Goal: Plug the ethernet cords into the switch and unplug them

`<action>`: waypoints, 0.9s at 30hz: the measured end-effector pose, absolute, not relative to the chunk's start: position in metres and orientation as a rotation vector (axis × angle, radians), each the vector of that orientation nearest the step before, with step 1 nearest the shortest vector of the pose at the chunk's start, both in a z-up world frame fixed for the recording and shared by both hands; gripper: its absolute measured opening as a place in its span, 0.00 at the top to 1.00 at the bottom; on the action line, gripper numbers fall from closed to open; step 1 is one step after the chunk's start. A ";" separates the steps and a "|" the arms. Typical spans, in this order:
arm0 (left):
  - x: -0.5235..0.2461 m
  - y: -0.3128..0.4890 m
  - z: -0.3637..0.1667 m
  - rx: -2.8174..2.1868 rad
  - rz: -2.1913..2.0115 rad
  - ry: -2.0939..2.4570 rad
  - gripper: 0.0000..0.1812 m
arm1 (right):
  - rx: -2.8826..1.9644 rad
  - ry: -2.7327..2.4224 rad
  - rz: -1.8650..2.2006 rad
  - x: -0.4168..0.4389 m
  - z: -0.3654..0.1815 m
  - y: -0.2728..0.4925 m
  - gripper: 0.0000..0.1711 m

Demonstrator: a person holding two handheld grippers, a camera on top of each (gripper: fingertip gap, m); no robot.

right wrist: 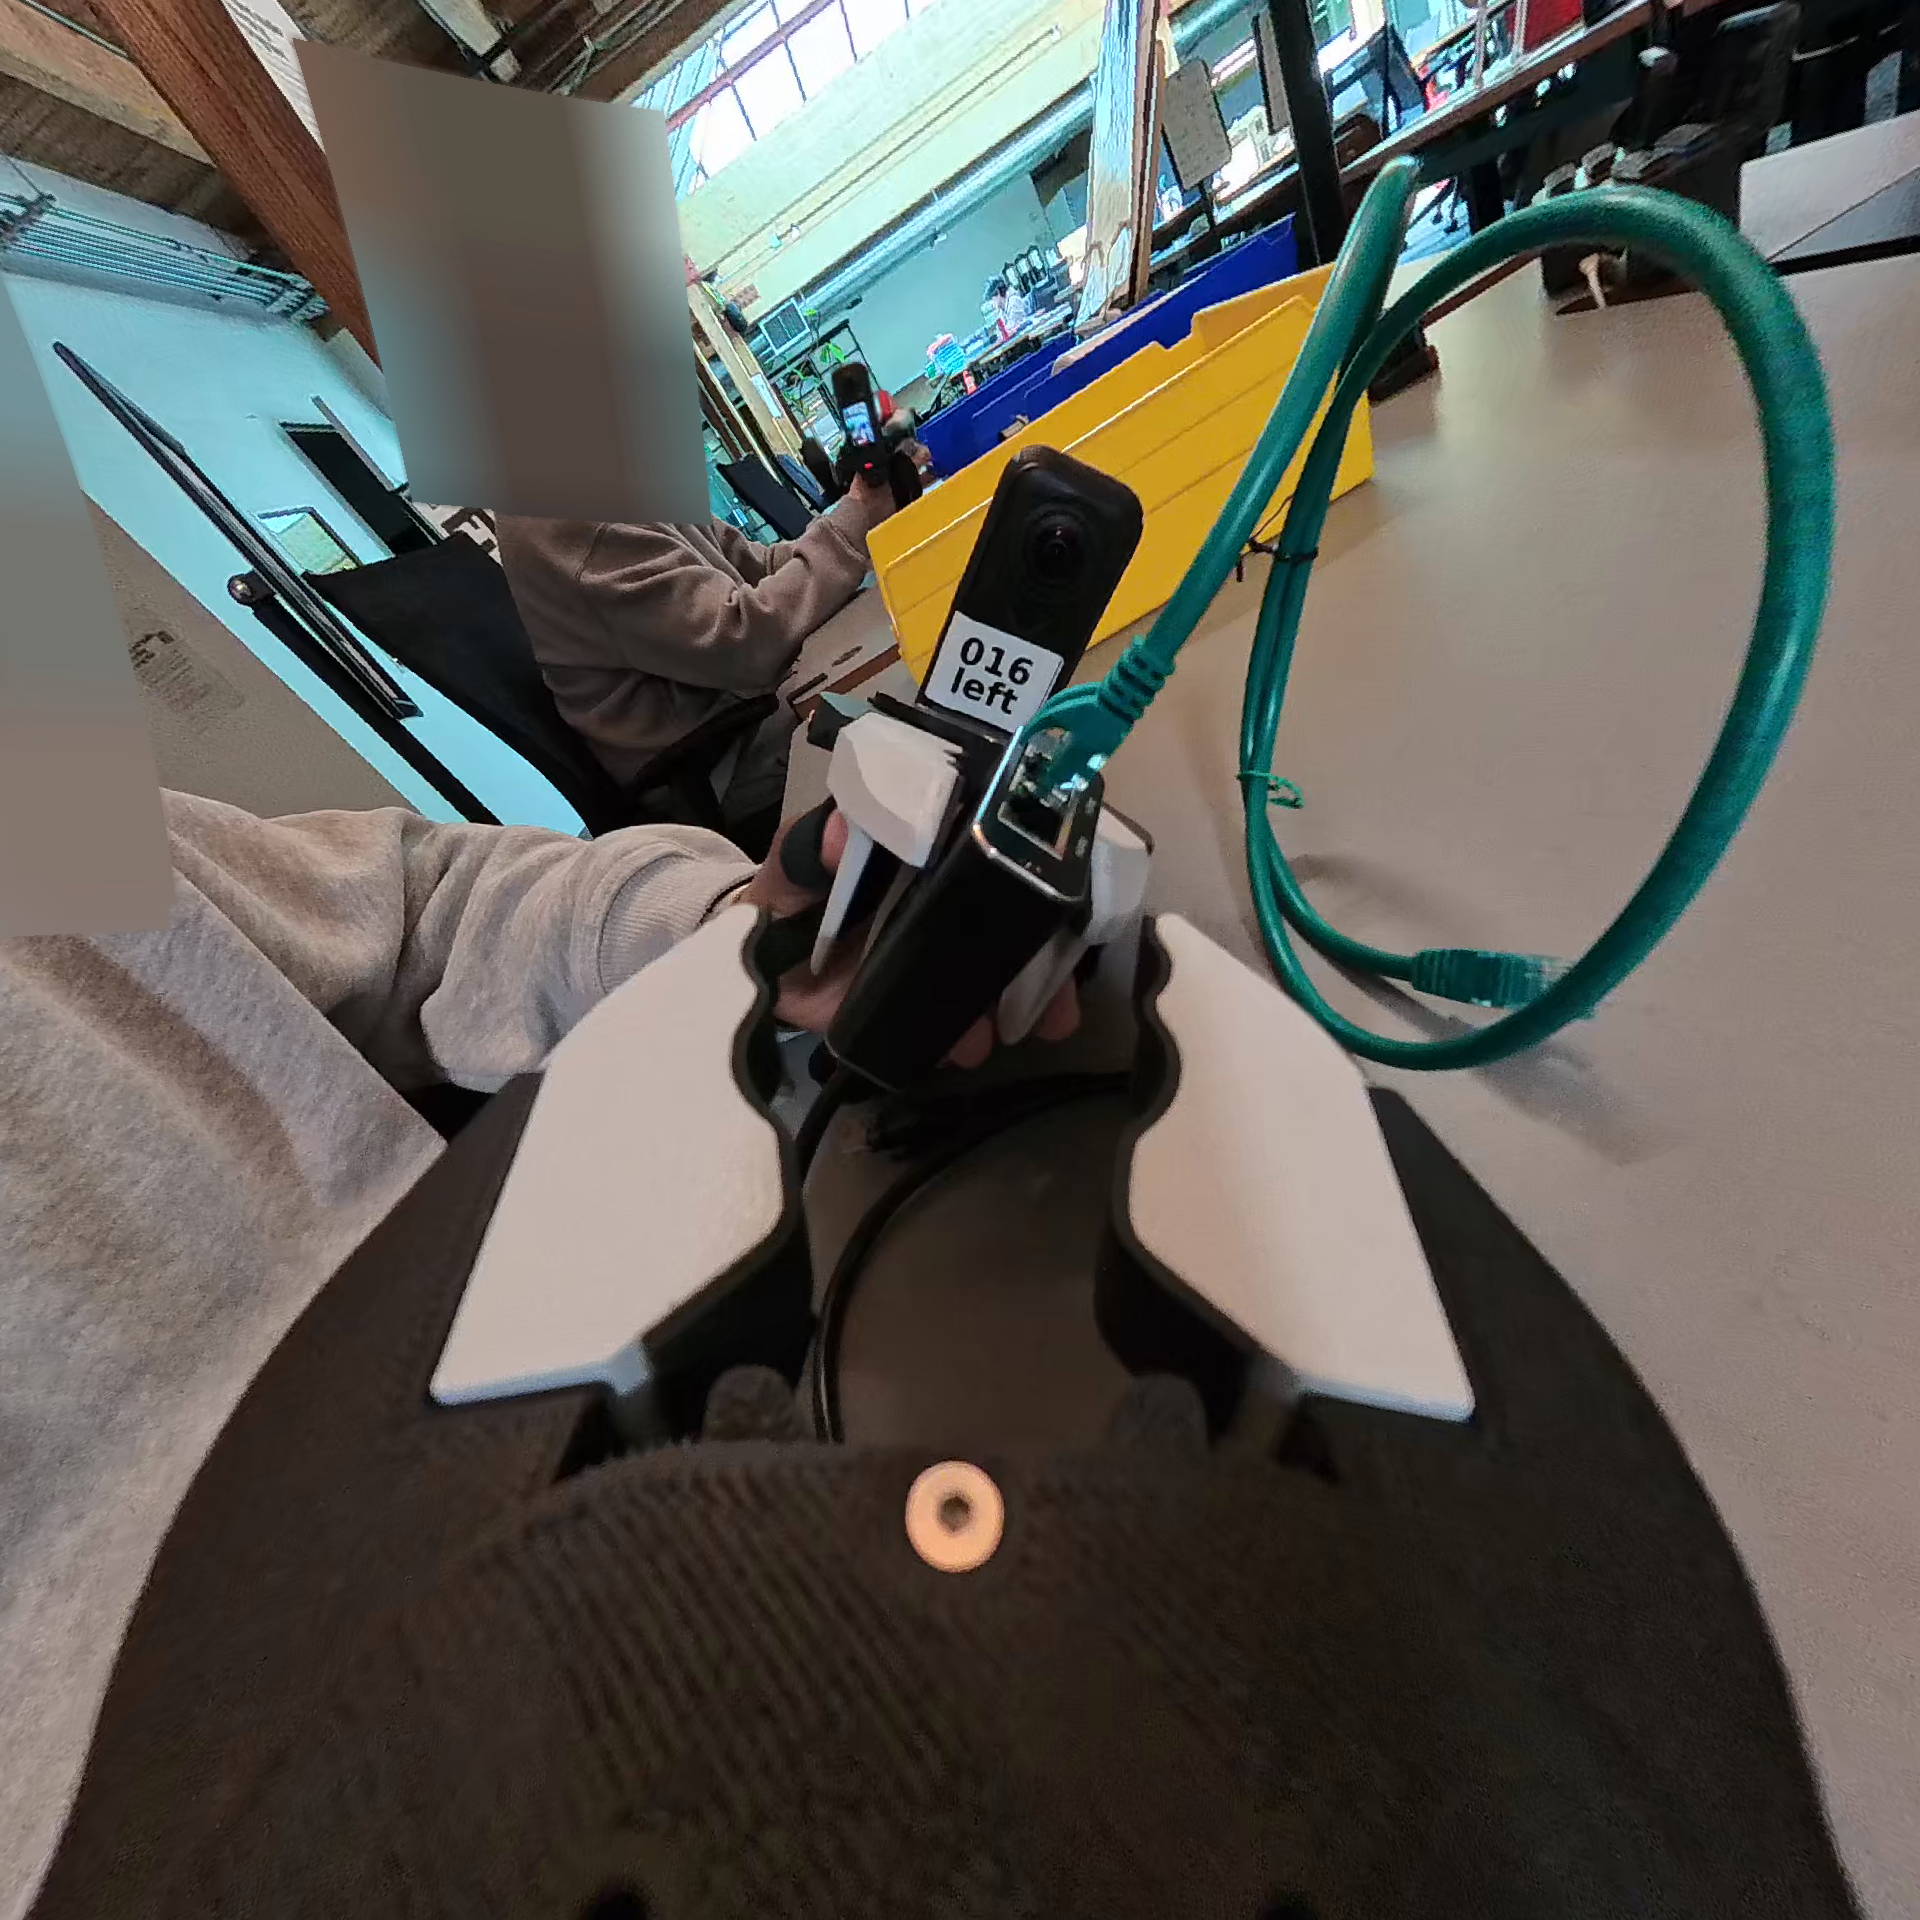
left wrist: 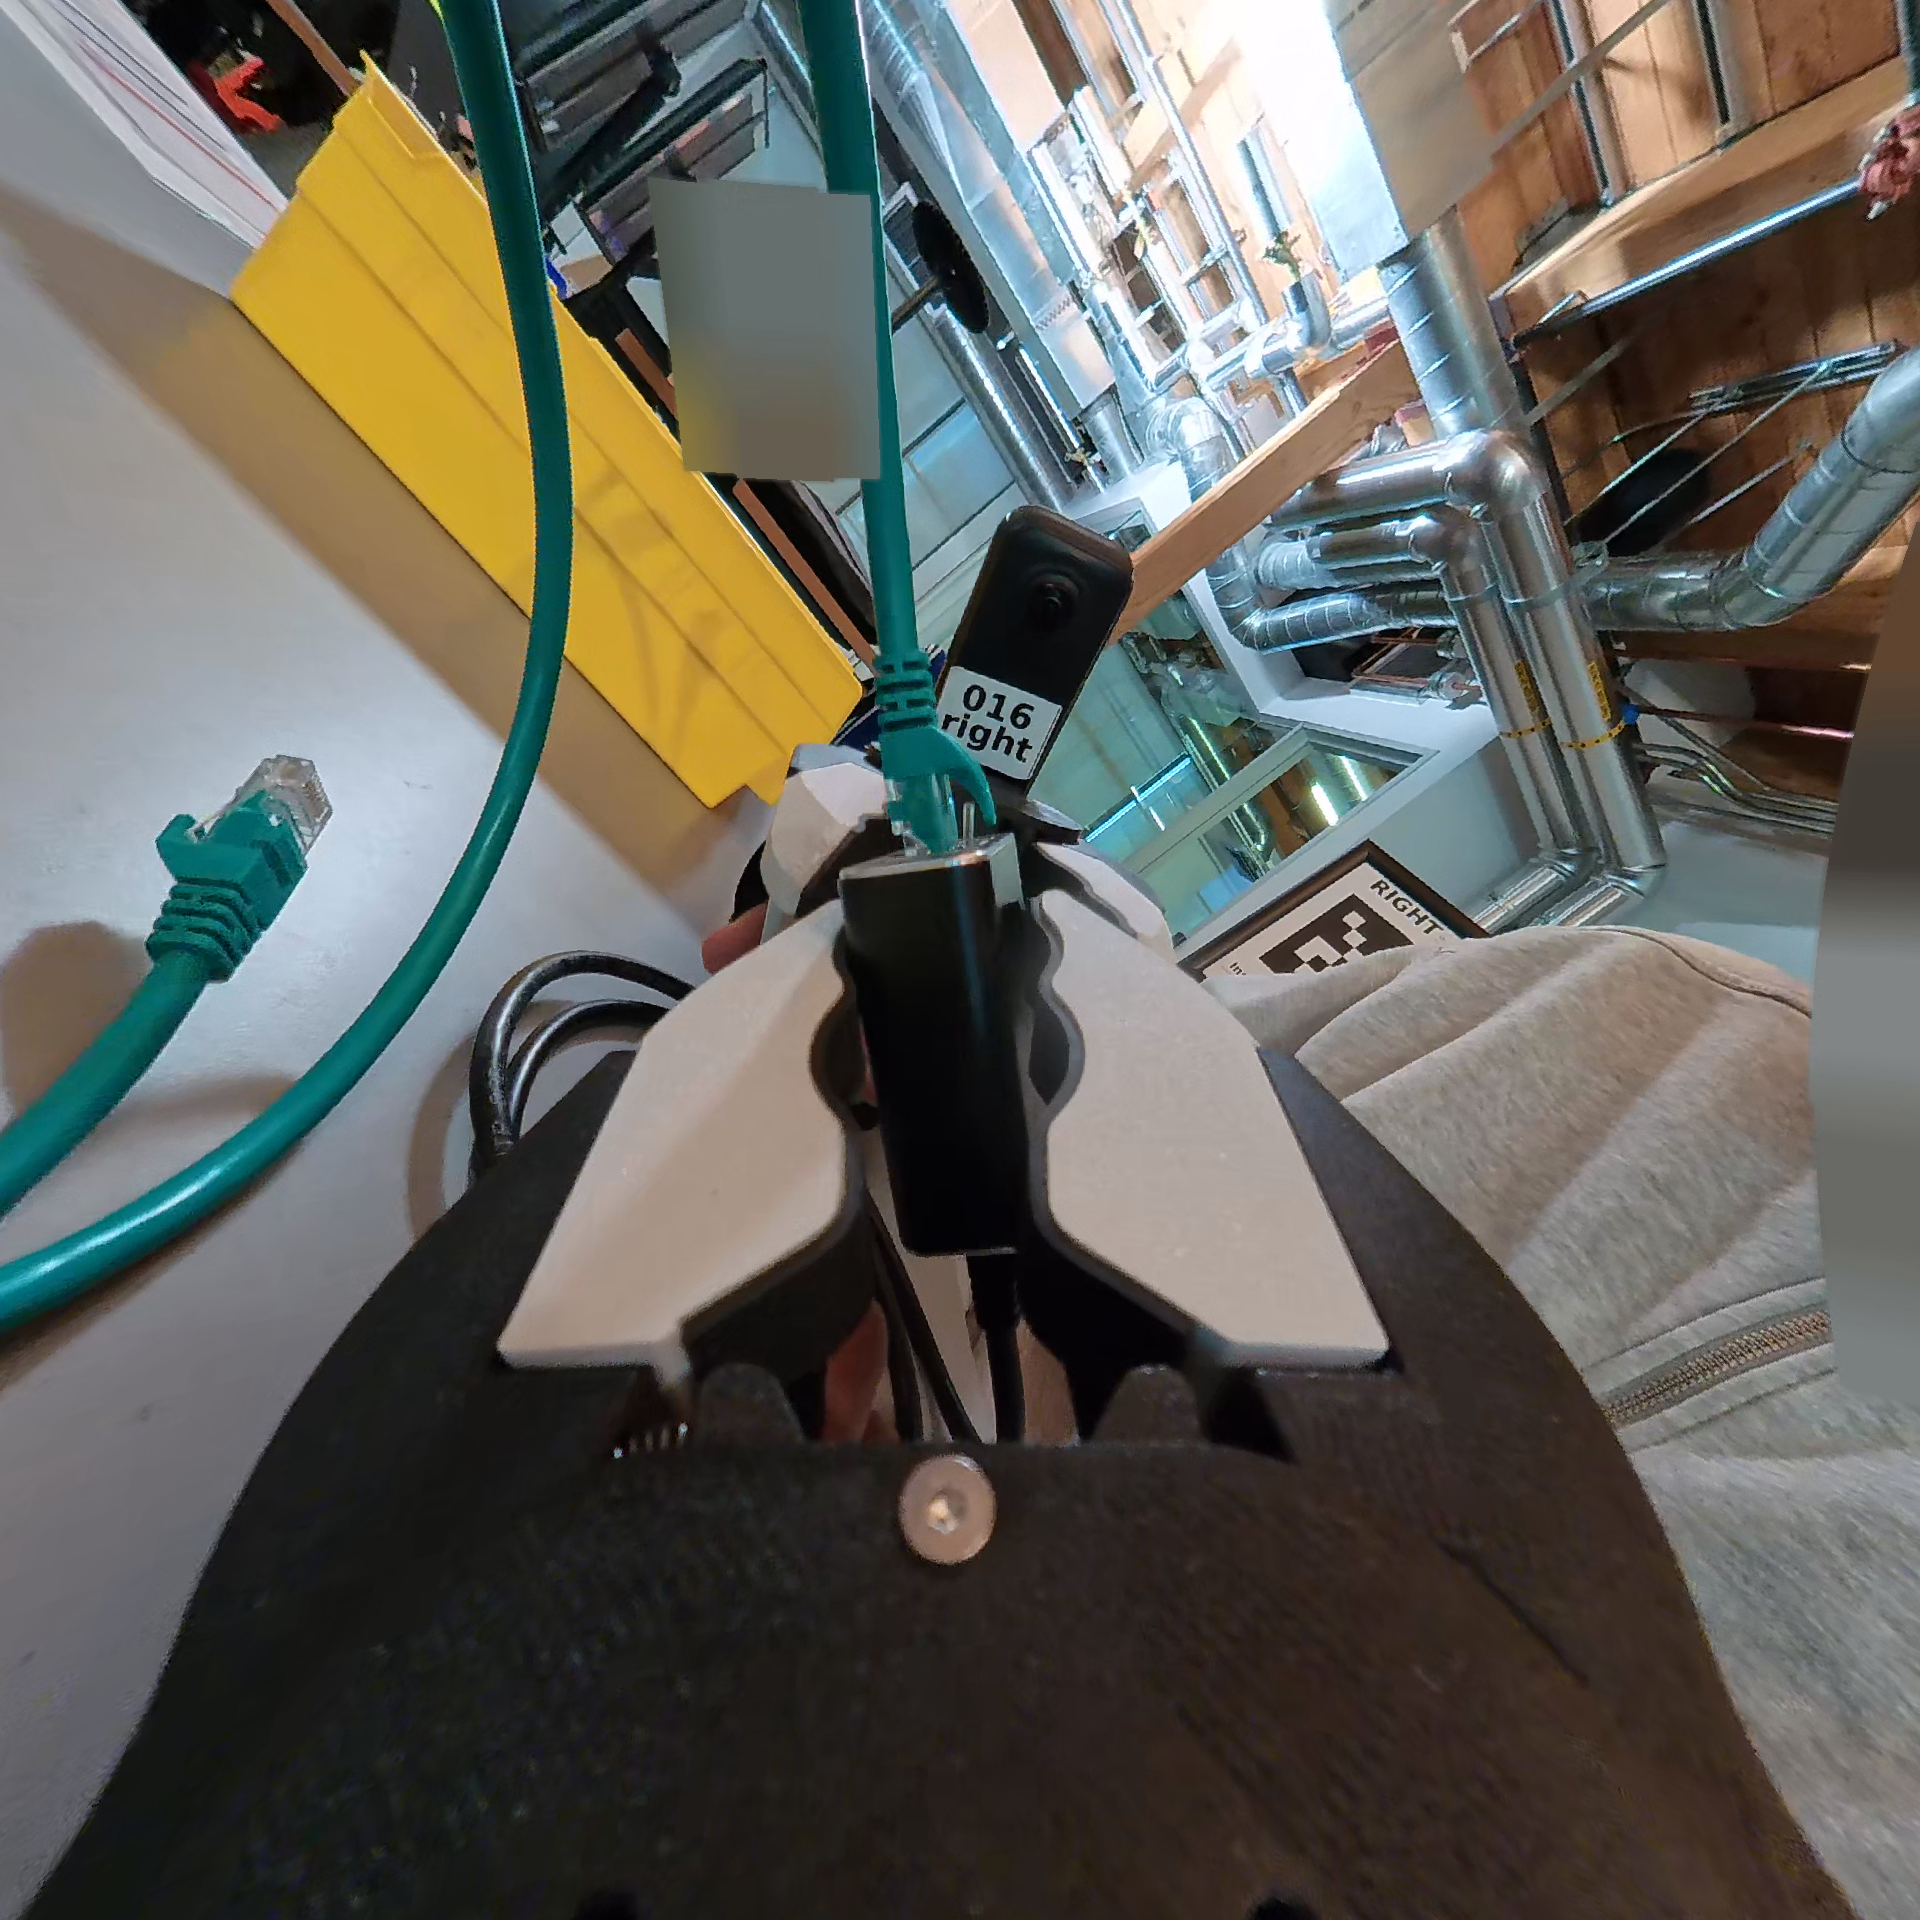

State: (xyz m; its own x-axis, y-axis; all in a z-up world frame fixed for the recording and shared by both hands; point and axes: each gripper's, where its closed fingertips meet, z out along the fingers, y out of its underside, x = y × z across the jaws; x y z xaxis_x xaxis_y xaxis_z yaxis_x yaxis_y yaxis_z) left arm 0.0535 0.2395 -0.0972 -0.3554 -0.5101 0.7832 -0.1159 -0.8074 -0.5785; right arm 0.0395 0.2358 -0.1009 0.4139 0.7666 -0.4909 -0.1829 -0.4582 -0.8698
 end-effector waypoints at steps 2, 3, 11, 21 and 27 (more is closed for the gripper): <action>0.053 0.240 -0.097 -1.609 -2.251 0.818 0.85 | -1.702 -0.517 1.223 0.038 -0.102 0.235 0.62; 0.053 0.240 -0.097 -1.609 -2.252 0.819 0.85 | -1.703 -0.517 1.223 0.038 -0.102 0.235 0.62; 0.055 0.236 -0.099 -1.614 -2.227 0.863 0.85 | -1.669 -0.452 1.219 0.048 -0.097 0.242 0.62; 0.059 0.224 -0.101 -1.614 -2.195 0.967 0.85 | -1.627 -0.421 1.281 0.049 -0.089 0.240 0.65; 0.060 0.215 -0.102 -1.613 -2.217 1.028 0.85 | -1.599 -0.347 1.389 0.051 -0.084 0.241 0.70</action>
State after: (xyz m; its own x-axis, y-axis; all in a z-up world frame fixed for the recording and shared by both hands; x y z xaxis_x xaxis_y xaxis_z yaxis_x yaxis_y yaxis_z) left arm 0.0604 0.2151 -0.1022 -0.3772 -0.5425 0.7506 -0.2223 -0.7337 -0.6420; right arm 0.0510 0.2407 -0.0841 0.3129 0.7290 -0.6088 -0.3568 -0.5038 -0.7867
